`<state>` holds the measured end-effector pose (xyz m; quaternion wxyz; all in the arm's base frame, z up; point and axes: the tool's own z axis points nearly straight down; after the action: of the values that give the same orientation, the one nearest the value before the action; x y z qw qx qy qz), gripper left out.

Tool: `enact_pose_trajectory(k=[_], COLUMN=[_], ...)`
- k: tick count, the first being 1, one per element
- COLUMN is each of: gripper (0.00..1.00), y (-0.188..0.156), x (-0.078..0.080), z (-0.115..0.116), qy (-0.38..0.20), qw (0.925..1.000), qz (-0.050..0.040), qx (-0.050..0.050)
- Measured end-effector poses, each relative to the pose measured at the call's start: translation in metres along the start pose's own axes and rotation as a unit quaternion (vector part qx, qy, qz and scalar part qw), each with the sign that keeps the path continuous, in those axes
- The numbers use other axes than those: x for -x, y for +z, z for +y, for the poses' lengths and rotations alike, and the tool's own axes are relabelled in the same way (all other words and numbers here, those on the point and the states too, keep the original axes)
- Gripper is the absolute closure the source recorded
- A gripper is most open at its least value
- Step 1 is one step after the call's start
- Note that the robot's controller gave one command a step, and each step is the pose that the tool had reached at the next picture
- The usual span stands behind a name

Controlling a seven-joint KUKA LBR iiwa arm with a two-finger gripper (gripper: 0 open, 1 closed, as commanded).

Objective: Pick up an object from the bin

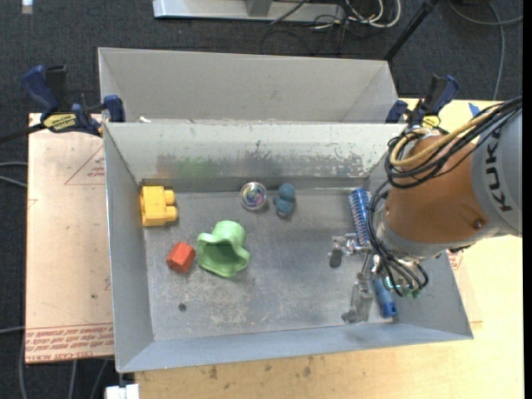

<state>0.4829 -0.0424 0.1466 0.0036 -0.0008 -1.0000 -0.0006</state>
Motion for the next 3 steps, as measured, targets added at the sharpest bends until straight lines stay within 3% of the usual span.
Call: enact_pose_trajectory(k=[1, 2, 3], gripper=[0.00, 0.00, 0.00], y=[0.042, 0.077, 0.070], x=[0.011, 0.025, 0.025], z=[-0.104, -0.089, -0.092], qy=[-0.165, -0.420, -0.484], qw=[0.9863, 0.9076, 0.8751], qz=[-0.0038, -0.0040, -0.0081], qx=[-0.001, 0.004, 0.002])
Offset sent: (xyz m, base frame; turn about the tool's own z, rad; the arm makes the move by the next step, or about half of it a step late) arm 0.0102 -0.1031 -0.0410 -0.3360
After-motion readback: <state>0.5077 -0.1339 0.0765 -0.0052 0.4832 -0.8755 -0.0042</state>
